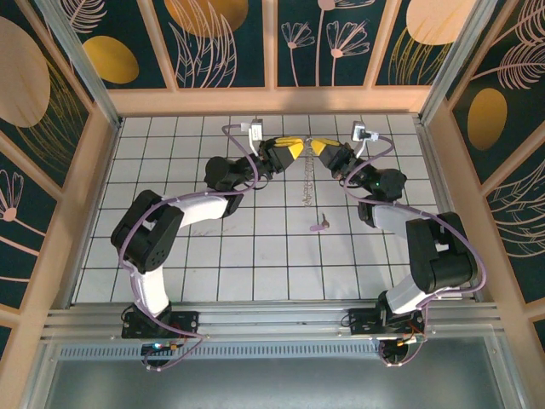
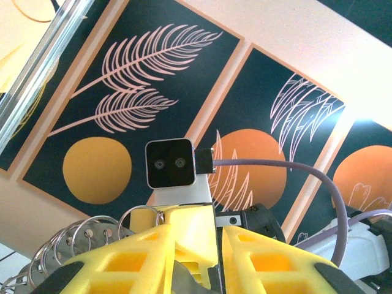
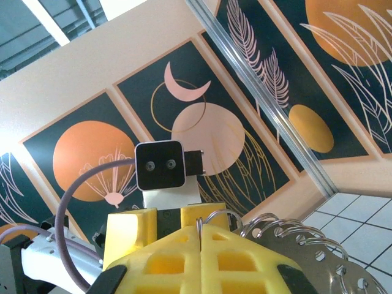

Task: Put the keys on the keyring

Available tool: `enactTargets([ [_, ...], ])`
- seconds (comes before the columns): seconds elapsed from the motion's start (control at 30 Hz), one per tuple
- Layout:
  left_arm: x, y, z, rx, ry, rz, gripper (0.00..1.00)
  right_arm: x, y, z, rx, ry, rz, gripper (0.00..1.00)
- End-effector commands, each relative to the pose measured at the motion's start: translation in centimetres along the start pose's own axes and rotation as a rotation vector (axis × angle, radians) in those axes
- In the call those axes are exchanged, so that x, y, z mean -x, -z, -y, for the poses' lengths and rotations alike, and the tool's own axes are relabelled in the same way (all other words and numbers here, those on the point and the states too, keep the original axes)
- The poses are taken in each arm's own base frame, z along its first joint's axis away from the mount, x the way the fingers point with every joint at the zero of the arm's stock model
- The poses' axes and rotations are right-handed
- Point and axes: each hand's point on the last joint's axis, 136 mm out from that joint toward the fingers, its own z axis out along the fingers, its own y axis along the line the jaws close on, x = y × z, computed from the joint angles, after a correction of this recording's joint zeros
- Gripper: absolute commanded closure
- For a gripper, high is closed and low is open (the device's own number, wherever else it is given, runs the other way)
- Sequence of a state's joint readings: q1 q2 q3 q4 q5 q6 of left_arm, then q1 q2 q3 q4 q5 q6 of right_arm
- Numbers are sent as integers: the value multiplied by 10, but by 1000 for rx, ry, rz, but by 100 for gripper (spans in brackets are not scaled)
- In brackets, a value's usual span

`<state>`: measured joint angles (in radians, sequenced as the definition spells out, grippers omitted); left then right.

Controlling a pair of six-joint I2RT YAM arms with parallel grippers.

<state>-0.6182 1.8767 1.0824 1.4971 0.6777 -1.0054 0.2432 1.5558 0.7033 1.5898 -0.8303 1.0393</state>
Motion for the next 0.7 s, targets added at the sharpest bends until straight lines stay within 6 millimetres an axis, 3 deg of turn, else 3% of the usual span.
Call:
enactTargets([
  [0.0,5,1,7,-38,-3,47,73,20,-3,-23,76,83,73,100],
  [0.67,-1,-4,-2,-33,26,61,68,14,-12,-25,95,64,63,100],
])
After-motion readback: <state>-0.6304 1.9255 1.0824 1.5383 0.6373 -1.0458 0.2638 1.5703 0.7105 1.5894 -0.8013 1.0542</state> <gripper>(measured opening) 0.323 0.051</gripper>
